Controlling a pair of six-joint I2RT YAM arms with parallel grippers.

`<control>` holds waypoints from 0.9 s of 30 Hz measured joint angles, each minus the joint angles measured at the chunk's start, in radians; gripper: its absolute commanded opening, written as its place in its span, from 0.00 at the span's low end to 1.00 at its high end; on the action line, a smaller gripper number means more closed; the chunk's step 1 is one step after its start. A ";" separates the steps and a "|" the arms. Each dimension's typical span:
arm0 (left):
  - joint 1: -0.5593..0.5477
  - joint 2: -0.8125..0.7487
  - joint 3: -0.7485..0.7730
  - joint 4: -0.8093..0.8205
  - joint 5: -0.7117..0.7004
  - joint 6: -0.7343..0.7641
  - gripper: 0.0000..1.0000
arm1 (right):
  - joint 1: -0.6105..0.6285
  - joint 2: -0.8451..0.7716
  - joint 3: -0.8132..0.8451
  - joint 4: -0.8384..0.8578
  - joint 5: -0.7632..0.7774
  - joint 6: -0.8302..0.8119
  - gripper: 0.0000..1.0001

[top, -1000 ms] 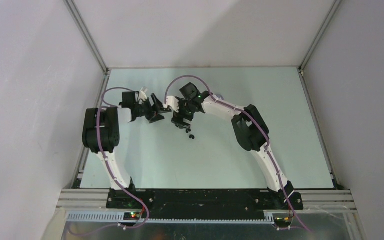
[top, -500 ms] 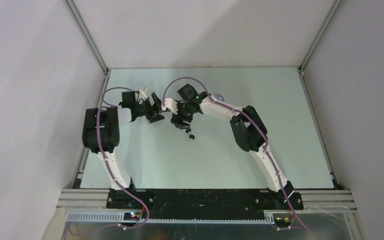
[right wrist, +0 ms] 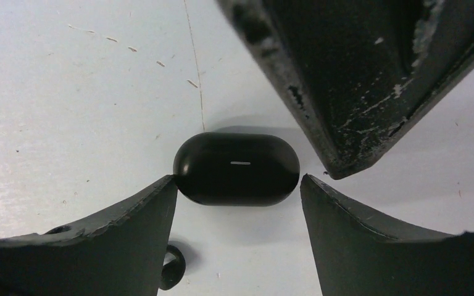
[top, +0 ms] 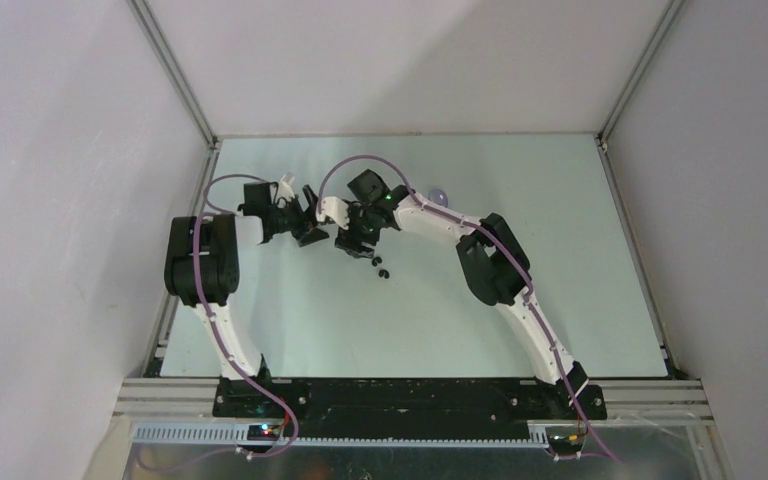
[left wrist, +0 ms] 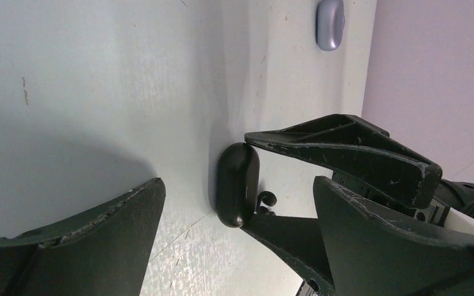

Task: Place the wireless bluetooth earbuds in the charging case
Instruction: Pick up the charging case at the center of the board.

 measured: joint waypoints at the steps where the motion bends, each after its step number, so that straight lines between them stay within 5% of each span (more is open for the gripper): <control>1: 0.000 0.000 0.000 0.000 0.000 0.000 0.99 | 0.001 0.000 0.000 0.001 0.003 0.002 0.79; 8: 0.000 0.000 0.000 0.000 0.000 -0.001 0.99 | 0.006 0.011 0.014 0.002 0.022 0.018 0.75; 17: 0.001 0.000 0.000 0.002 0.000 -0.009 0.99 | 0.006 0.029 0.051 -0.010 0.021 0.025 0.53; 27: 0.002 -0.014 0.009 -0.046 -0.017 0.020 0.99 | 0.005 -0.118 -0.067 -0.075 0.023 0.018 0.53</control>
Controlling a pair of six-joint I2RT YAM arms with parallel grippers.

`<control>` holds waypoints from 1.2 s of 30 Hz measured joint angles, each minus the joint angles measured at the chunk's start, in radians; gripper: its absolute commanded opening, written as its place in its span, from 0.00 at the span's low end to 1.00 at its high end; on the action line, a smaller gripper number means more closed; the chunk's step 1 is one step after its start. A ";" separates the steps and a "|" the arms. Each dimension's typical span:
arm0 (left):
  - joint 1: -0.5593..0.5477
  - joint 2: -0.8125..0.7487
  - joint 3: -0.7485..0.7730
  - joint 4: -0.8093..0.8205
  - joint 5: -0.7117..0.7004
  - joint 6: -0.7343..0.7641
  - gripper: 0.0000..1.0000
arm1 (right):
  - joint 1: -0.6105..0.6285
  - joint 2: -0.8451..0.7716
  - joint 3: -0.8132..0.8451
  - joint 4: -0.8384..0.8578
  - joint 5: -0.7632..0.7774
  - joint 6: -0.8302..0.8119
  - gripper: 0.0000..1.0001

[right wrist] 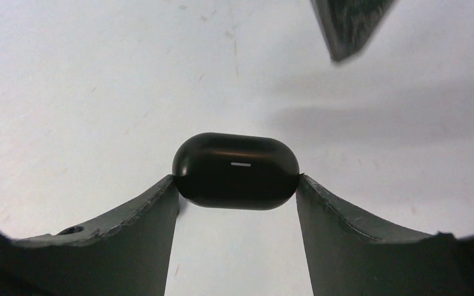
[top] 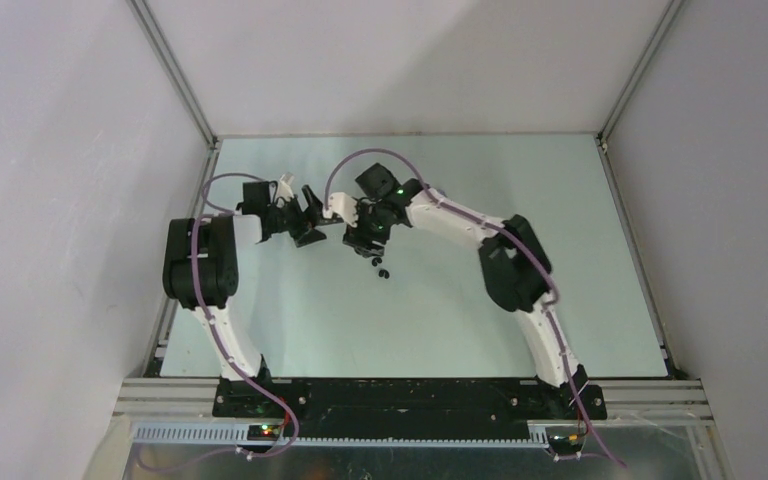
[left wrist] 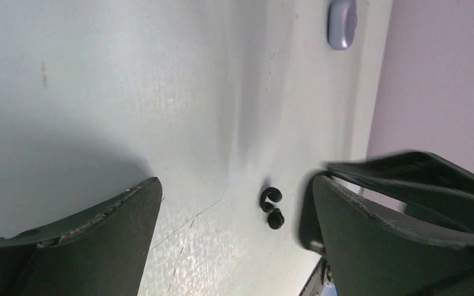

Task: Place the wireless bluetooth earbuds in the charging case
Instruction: Pick up the charging case at the center of the board.

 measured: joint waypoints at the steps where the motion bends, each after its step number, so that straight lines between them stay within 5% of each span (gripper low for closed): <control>1: 0.001 -0.013 0.000 -0.018 -0.011 0.009 0.99 | 0.000 -0.055 -0.044 -0.008 0.002 -0.003 0.53; 13: -0.001 -0.523 0.141 -0.254 -0.224 0.308 0.99 | 0.035 -0.830 -0.446 -0.010 0.102 -0.091 0.52; 19: -0.160 -0.718 0.351 -0.430 -0.308 0.671 0.99 | 0.089 -1.037 -0.571 -0.018 0.166 -0.153 0.52; 26: -0.230 -0.953 0.236 -0.491 -0.301 0.875 0.99 | 0.069 -1.197 -0.696 -0.024 0.167 -0.202 0.53; 31: -0.237 -0.926 0.204 -0.547 -0.161 0.885 0.86 | 0.058 -1.273 -0.699 -0.024 0.139 -0.221 0.53; 36: -0.303 -0.773 0.202 -0.589 -0.083 0.873 0.85 | 0.109 -1.290 -0.720 0.000 0.162 -0.274 0.52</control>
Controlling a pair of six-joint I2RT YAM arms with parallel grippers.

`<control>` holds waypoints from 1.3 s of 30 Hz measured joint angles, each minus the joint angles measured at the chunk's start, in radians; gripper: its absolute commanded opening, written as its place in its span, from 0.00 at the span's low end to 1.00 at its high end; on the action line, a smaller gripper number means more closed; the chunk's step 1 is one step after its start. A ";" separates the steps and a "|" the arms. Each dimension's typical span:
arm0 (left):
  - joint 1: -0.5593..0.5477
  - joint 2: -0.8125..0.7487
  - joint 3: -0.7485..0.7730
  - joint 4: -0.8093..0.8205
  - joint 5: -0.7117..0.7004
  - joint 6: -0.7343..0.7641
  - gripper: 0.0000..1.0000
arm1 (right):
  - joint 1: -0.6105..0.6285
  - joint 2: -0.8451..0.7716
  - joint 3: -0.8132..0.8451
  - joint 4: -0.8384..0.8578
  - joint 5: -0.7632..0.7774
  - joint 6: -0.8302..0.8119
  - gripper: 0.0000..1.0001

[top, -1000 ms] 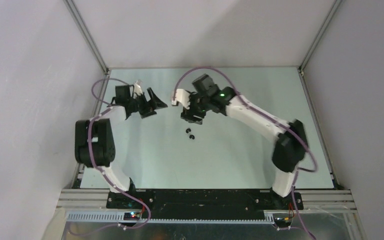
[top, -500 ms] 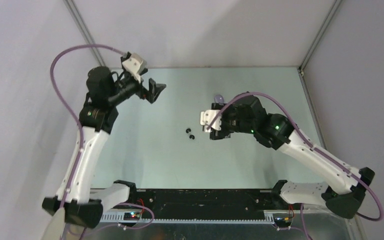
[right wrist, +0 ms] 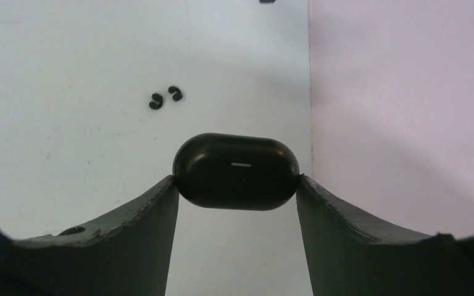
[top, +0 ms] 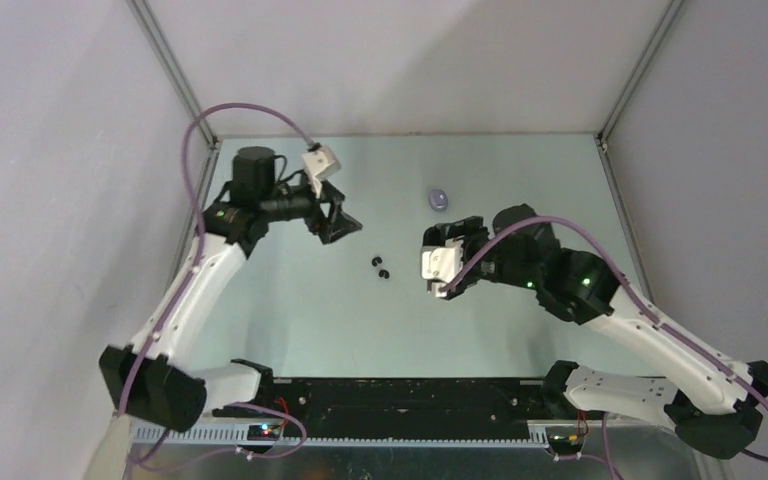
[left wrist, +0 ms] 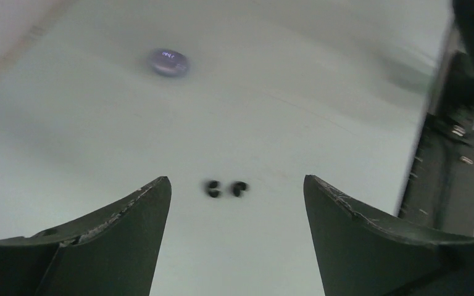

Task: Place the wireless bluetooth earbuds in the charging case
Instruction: Pick up the charging case at the center of the board.

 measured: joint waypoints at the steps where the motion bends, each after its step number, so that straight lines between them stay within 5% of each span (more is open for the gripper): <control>1: -0.022 0.044 -0.002 -0.018 0.014 0.000 0.85 | 0.015 0.005 -0.016 0.013 0.015 -0.015 0.52; 13: -0.206 0.302 0.001 -0.170 0.285 0.008 0.78 | 0.136 0.115 -0.314 0.214 0.241 -0.170 0.53; 39: -0.298 0.431 0.005 -0.097 0.404 -0.105 0.52 | 0.220 0.135 -0.339 0.331 0.224 -0.144 0.54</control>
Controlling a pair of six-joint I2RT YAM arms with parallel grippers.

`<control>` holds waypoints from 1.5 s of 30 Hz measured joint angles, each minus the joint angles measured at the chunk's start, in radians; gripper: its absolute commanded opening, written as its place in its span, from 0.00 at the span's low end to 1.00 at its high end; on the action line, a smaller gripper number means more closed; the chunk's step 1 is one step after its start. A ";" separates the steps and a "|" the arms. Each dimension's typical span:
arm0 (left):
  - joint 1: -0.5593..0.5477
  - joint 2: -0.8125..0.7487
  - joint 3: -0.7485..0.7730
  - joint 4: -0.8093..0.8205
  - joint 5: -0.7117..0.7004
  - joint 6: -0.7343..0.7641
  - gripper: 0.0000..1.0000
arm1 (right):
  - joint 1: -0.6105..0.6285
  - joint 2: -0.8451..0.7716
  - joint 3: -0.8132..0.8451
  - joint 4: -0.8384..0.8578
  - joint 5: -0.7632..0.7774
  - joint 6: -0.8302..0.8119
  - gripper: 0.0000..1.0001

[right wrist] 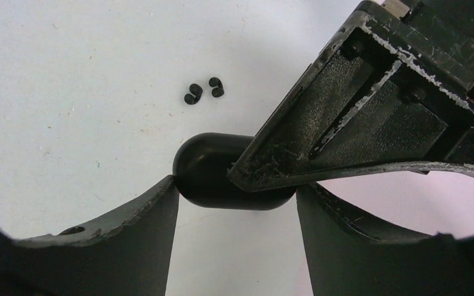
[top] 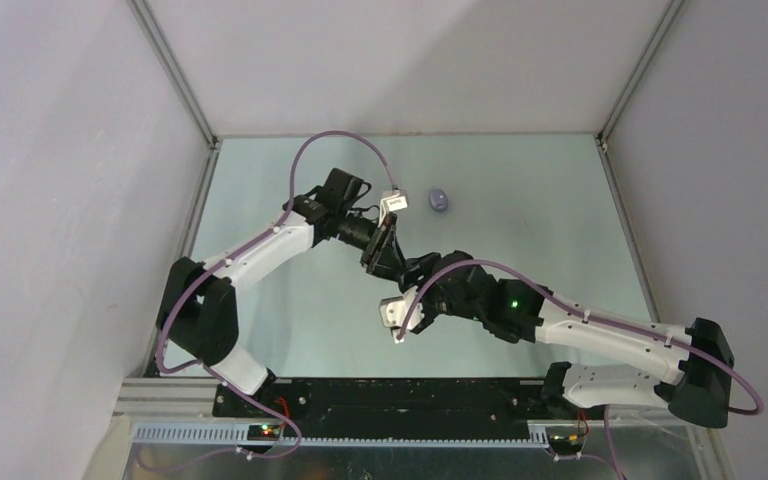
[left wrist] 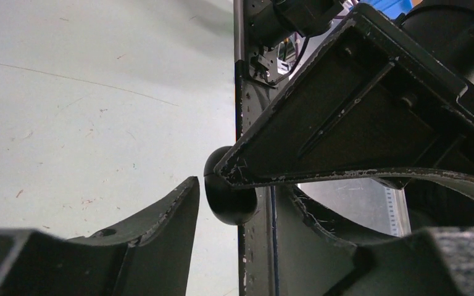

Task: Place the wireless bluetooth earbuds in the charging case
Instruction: Pick up the charging case at the center of the board.

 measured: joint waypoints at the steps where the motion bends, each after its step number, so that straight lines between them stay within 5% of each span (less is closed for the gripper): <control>1: -0.001 0.000 0.000 0.002 0.000 0.000 0.51 | 0.002 0.002 0.000 0.002 0.005 0.000 0.54; 12: -0.018 0.007 0.008 -0.016 -0.010 0.011 0.44 | 0.008 0.010 -0.002 0.031 0.046 0.000 0.55; 19: -0.018 0.032 0.028 -0.036 -0.014 0.011 0.14 | 0.002 0.002 -0.011 0.037 0.044 -0.009 0.59; 23: -0.020 0.035 0.028 -0.038 -0.015 0.010 0.05 | 0.001 -0.002 -0.017 0.042 0.040 -0.008 0.70; 28: -0.022 0.035 0.047 -0.048 -0.020 0.015 0.02 | -0.012 -0.003 -0.017 0.050 0.041 0.009 0.98; 31: -0.024 0.035 0.080 -0.084 -0.036 0.039 0.01 | -0.043 -0.017 -0.017 0.055 0.027 0.041 0.99; 39: -0.013 -0.006 0.200 -0.175 -0.092 0.111 0.00 | -0.270 -0.034 0.192 -0.117 -0.257 0.280 0.99; 45: 0.029 -0.131 0.194 -0.094 -0.141 0.073 0.00 | -0.470 -0.042 0.340 -0.148 -0.579 0.506 0.98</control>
